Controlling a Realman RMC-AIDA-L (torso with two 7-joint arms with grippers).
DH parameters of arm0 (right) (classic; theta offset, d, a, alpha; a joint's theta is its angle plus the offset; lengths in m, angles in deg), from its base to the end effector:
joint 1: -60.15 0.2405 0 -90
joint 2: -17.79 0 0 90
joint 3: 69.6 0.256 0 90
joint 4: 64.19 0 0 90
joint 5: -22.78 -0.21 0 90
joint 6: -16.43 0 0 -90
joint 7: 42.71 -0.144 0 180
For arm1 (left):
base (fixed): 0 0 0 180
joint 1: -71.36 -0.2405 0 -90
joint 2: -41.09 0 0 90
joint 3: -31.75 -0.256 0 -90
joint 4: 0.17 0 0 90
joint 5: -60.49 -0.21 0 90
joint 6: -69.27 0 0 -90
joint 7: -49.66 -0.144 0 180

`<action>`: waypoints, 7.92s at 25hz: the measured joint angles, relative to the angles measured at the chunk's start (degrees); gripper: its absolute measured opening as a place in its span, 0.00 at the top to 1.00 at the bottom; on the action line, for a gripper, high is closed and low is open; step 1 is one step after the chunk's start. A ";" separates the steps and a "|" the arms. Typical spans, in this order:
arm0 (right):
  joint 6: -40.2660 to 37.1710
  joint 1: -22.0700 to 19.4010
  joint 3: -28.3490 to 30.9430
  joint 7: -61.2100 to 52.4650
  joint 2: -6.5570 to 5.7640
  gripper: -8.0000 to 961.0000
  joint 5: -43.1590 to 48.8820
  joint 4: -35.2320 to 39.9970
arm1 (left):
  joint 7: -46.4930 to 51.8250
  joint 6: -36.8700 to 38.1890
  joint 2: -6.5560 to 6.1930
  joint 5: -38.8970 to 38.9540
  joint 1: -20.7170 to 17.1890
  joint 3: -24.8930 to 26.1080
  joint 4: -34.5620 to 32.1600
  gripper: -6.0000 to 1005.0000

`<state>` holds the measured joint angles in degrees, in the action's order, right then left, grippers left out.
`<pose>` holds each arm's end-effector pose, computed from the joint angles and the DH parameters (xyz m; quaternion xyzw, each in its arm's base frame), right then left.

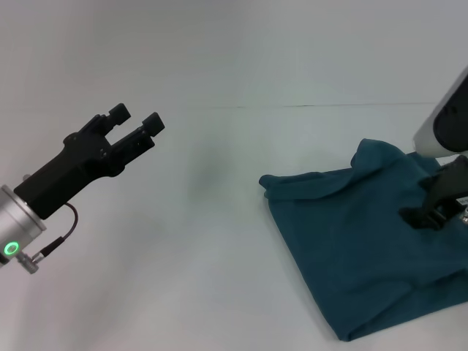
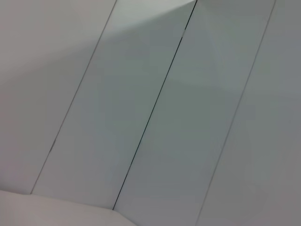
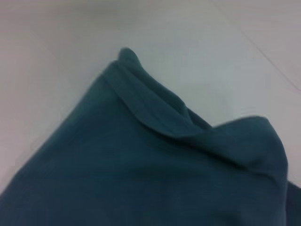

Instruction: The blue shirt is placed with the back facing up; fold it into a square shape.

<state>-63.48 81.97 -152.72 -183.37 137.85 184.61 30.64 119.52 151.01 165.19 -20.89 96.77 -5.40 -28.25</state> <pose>0.1983 0.3479 0.0424 -0.8949 0.2182 -0.1991 0.3344 -0.2633 0.3346 0.0022 -0.7828 -0.2870 -0.4672 0.2943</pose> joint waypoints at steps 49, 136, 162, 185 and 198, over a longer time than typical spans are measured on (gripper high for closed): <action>12.05 12.37 7.37 -2.50 -0.13 0.84 -4.75 -28.37 | -0.05 0.08 -0.09 -0.80 -0.34 0.33 -0.40 0.12; 17.21 8.45 -6.58 -25.56 -0.22 0.84 6.18 -18.54 | 0.23 7.16 -0.70 -1.33 -3.28 4.35 -4.36 0.12; 11.72 4.04 -7.15 -24.54 0.15 0.42 1.59 -4.80 | 0.33 10.16 -0.71 -1.33 -3.99 5.34 -4.51 0.12; 25.32 14.48 5.62 -16.71 -0.39 0.96 0.01 -32.45 | 0.45 10.12 -0.70 -1.33 -4.60 6.84 -4.80 0.12; 28.42 13.14 12.82 -10.36 -0.32 0.95 -5.19 -36.25 | 0.55 10.48 -0.74 -1.17 -4.23 6.84 -4.80 0.12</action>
<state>-35.06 95.11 -139.91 -193.73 137.53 179.42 -5.61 120.06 161.49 164.45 -22.05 92.53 1.44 -33.04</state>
